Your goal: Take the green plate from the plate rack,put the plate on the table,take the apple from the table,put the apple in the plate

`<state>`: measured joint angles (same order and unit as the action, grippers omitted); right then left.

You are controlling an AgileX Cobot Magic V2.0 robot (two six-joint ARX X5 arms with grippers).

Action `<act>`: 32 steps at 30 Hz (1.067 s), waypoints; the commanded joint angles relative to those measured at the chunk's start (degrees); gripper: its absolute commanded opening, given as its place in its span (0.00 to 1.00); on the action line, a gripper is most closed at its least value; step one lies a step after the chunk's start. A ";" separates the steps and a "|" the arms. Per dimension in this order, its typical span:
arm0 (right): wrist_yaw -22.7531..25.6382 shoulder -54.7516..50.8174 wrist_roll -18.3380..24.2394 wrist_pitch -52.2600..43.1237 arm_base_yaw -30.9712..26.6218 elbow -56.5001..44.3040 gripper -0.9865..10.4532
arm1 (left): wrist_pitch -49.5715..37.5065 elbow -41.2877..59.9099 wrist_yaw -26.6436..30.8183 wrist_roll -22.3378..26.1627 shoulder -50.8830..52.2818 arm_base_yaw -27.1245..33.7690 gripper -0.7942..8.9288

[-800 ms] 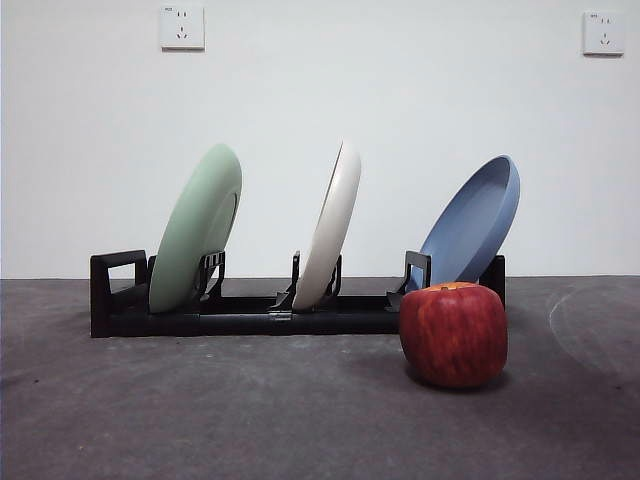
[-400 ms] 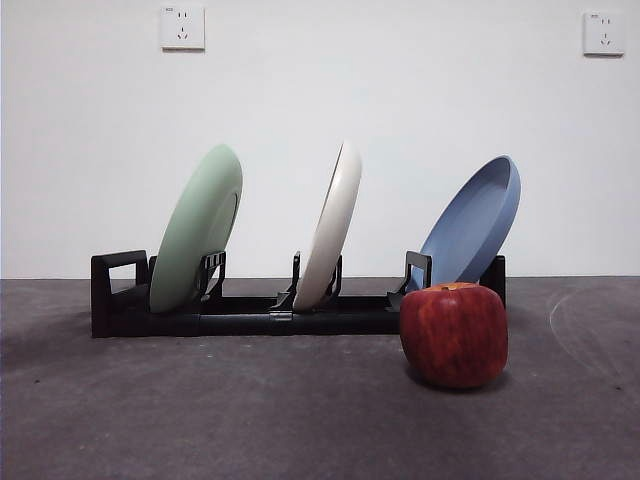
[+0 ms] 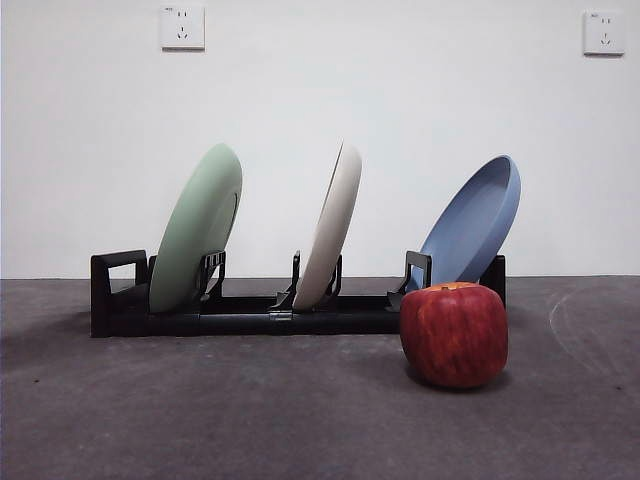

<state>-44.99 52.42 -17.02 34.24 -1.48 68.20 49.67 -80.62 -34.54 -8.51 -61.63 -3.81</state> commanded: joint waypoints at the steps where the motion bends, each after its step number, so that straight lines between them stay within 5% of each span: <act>1: 0.50 2.08 3.87 2.40 1.16 2.16 0.10 | 1.53 -2.49 0.07 2.82 -3.26 -0.76 0.19; 4: 1.77 4.02 5.18 4.39 2.36 3.85 0.13 | 1.33 -3.34 0.07 2.80 -5.18 -1.51 0.39; 11: 9.57 7.08 5.62 6.93 6.23 6.88 0.69 | -0.96 -3.37 0.09 2.84 -6.54 -3.76 0.54; 15: 14.40 8.52 6.97 8.98 9.40 9.09 0.70 | -4.68 -3.39 1.90 2.75 -6.54 -3.78 0.54; 22: 15.06 8.59 6.75 8.81 11.96 10.01 0.69 | -11.82 -3.39 7.67 2.51 -11.85 -6.43 0.54; 32: 15.23 8.59 6.69 9.44 12.41 10.29 0.69 | -13.20 -9.05 8.37 1.25 -26.99 -10.25 0.54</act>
<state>-29.91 60.95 -10.55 43.75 10.85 78.11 36.95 -88.88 -26.33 -6.70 -87.22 -13.67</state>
